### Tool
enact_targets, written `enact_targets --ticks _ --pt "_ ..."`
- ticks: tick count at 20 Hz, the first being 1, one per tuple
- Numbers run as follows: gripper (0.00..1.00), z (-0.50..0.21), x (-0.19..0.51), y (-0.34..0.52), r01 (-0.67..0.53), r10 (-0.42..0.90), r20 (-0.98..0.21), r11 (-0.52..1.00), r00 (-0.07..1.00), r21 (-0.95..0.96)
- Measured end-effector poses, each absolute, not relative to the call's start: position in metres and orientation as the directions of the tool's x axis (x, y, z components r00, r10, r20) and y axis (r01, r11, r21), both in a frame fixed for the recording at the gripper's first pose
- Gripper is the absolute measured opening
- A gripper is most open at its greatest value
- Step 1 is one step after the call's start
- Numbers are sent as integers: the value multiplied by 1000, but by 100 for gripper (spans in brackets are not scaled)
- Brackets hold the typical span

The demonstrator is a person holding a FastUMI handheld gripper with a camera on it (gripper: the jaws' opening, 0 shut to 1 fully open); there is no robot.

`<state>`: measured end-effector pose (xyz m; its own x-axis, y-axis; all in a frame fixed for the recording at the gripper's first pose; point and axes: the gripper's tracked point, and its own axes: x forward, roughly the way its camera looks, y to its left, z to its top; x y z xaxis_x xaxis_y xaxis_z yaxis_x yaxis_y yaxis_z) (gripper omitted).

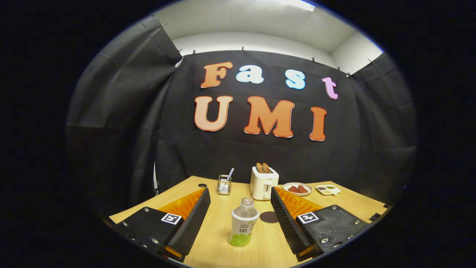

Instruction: Take the bottle from table, then pour the juice into the cup, finally place the bottle on the coaster

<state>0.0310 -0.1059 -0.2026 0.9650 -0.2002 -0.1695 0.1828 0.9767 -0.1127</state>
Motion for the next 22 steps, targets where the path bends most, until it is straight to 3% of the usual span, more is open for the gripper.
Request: enact_targets --ticks 18,21,22 --pt "86 -352 71 -132 196 -223 -367 975 903 -109" --pt "69 -358 73 -134 201 -218 -368 976 904 -84" --pt "67 -359 77 -137 211 -214 -365 976 906 -48"
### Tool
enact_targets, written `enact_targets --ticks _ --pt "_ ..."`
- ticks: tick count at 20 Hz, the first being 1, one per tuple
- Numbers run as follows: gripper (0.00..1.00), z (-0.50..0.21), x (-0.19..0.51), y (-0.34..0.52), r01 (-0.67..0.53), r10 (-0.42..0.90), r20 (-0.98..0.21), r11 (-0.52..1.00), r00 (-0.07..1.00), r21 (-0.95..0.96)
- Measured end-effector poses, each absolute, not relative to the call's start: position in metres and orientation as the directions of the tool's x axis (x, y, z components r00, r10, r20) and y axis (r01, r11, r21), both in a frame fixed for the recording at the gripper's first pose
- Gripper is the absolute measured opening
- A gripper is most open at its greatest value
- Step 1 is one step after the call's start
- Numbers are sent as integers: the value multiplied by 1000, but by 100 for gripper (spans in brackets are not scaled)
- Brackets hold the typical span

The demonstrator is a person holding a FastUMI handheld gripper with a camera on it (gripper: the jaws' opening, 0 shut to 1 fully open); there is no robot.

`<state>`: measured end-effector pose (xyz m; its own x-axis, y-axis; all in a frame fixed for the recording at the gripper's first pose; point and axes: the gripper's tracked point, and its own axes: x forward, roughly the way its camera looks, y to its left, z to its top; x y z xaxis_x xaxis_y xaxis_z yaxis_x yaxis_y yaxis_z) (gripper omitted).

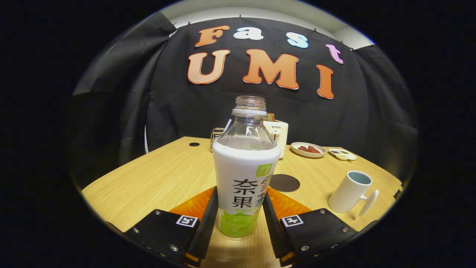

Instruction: Take the bottle from table, then pour the juice into the cup, finally place the bottle on the coaster

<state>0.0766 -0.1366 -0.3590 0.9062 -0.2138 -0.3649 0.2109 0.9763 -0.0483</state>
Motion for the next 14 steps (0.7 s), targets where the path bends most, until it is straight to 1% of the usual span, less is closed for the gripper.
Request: enact_targets --ticks 1,3,5,7,9,14 --pt "62 -361 77 -138 217 -208 -369 976 906 -17" --pt "59 -358 77 -140 228 -192 -377 972 906 54" --pt "57 -354 80 -140 230 -166 -377 964 911 131" --pt "57 -343 82 -141 221 -133 -363 951 922 214" --pt "57 -330 87 -139 201 -92 -323 924 942 325" --pt "56 -311 95 -152 185 -50 -231 766 972 615"
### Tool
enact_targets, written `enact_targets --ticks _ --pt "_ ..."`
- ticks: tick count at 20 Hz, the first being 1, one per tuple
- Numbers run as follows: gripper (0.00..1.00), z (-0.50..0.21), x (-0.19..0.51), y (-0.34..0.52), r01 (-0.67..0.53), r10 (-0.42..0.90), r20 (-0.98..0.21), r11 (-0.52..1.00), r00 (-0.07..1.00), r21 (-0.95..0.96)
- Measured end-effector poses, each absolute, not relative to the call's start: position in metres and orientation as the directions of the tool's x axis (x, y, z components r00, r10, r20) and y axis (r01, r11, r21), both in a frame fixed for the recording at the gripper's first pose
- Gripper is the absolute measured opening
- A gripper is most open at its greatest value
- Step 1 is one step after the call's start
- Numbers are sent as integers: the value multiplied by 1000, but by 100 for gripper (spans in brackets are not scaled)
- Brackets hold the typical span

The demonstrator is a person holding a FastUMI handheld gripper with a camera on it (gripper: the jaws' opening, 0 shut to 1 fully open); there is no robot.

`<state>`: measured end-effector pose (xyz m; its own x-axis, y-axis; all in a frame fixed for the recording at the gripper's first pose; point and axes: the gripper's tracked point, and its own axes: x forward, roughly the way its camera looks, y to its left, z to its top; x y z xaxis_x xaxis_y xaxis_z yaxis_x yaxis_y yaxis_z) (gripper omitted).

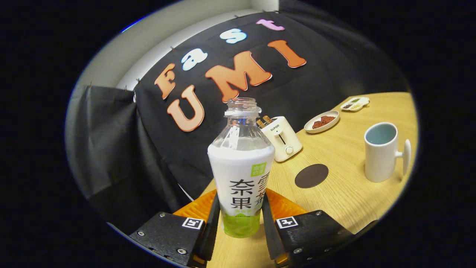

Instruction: Take the bottle from table, then pour the juice into the cup, finally place the bottle on the coaster

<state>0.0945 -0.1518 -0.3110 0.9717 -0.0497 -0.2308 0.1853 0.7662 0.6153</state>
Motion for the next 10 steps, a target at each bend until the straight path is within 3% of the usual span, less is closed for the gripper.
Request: enact_targets --ticks 10 --pt "57 -314 95 -198 232 -89 -216 481 972 845"
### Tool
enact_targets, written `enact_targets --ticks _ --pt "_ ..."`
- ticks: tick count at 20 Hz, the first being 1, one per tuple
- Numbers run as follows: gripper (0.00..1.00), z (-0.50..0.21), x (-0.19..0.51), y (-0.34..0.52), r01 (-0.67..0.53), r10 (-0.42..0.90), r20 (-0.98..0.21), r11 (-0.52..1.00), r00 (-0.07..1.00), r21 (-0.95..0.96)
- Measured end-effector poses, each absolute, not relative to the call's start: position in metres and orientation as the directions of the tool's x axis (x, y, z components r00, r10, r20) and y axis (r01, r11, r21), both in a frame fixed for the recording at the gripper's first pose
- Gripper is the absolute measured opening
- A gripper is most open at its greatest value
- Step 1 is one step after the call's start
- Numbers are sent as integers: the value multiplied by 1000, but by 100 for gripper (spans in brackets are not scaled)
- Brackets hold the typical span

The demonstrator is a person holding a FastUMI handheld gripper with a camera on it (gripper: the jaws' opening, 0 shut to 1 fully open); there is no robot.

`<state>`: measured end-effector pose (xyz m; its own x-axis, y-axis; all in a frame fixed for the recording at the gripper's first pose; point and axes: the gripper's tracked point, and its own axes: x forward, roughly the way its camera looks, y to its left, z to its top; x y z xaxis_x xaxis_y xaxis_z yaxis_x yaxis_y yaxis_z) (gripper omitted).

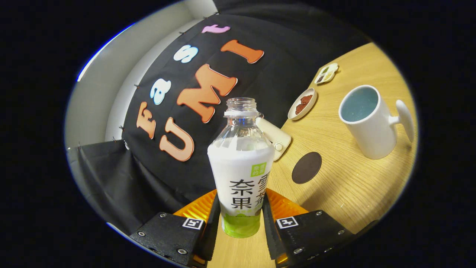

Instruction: Take the bottle from table, then pour the juice into the cup, finally place the bottle on the coaster

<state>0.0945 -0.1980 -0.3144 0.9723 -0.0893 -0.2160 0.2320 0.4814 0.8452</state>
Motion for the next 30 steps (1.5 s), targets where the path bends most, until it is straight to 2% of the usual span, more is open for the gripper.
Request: enact_targets --ticks 8,16,24,30 --pt "56 -322 86 -224 254 -159 -219 252 963 934" --pt "56 -319 94 -226 230 -167 -219 46 961 972" --pt "56 -308 93 -237 181 -206 -199 -105 958 978" --pt "56 -305 91 -240 163 -210 -193 -150 959 975"
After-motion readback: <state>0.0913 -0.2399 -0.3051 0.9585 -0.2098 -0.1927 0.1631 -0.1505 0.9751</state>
